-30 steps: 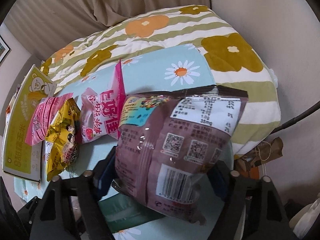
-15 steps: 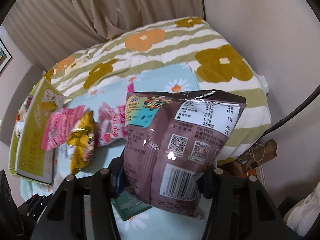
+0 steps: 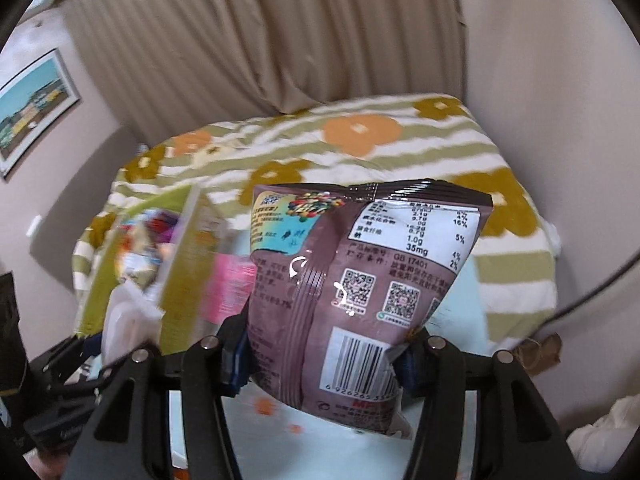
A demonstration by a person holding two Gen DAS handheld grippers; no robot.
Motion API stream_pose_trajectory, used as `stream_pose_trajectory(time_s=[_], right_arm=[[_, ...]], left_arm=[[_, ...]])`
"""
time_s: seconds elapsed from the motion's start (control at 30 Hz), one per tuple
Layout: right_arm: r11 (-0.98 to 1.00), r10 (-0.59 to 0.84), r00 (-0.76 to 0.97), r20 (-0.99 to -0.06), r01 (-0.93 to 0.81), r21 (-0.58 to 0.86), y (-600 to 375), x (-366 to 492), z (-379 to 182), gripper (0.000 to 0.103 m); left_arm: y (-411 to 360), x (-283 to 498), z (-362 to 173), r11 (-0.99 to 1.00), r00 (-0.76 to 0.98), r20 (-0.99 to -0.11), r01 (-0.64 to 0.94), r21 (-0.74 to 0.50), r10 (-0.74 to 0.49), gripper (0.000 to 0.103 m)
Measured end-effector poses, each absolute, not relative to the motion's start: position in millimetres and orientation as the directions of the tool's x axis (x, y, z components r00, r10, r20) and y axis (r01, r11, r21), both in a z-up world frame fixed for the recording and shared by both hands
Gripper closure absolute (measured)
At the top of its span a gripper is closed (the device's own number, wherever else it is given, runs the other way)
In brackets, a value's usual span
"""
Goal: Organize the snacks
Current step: 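Lower the wafer packet and purple bag into the yellow box and open both tools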
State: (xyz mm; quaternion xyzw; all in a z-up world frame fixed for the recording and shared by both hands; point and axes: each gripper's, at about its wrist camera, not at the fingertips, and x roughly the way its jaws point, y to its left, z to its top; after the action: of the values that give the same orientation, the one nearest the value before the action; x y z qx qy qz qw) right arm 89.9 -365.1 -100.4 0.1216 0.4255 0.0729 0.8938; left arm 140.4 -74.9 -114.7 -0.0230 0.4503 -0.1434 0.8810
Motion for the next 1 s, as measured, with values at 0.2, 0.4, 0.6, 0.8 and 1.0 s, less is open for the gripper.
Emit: stream_pose_trajectory(time_s=[0.2,0.4,0.6,0.8,1.0], right_arm=[[0.941,0.325,0.627,-0.708,-0.142,0.306,-294,103,-76,0.051],[0.916,0.398,0.588,-0.704,-0.224,0.332,-225,120,-75,0.051],[0.904,0.428,0.539,-0.726,-0.255,0.343,-169,134,-90,0.051],[0.906,0.422,0.508,-0.751,-0.242,0.346,-132,140,-106,0.051],[0.913,0.408,0.482,-0.776,-0.218,0.344,-118,140,-116,0.051]], left_arm=[[-3,163,-93,0.979,0.601,-0.773,0.143,-0.146,-0.203,0.041],[69,186,-100,0.991,0.603,-0.787,0.060,-0.119,-0.131,0.041],[122,208,-129,0.994,0.556,-0.824,0.027,-0.106,-0.103,0.041],[144,219,-147,0.993,0.537,-0.835,0.054,-0.104,-0.117,0.033],[150,215,-144,0.993,0.554,-0.825,0.080,-0.083,-0.114,0.004]])
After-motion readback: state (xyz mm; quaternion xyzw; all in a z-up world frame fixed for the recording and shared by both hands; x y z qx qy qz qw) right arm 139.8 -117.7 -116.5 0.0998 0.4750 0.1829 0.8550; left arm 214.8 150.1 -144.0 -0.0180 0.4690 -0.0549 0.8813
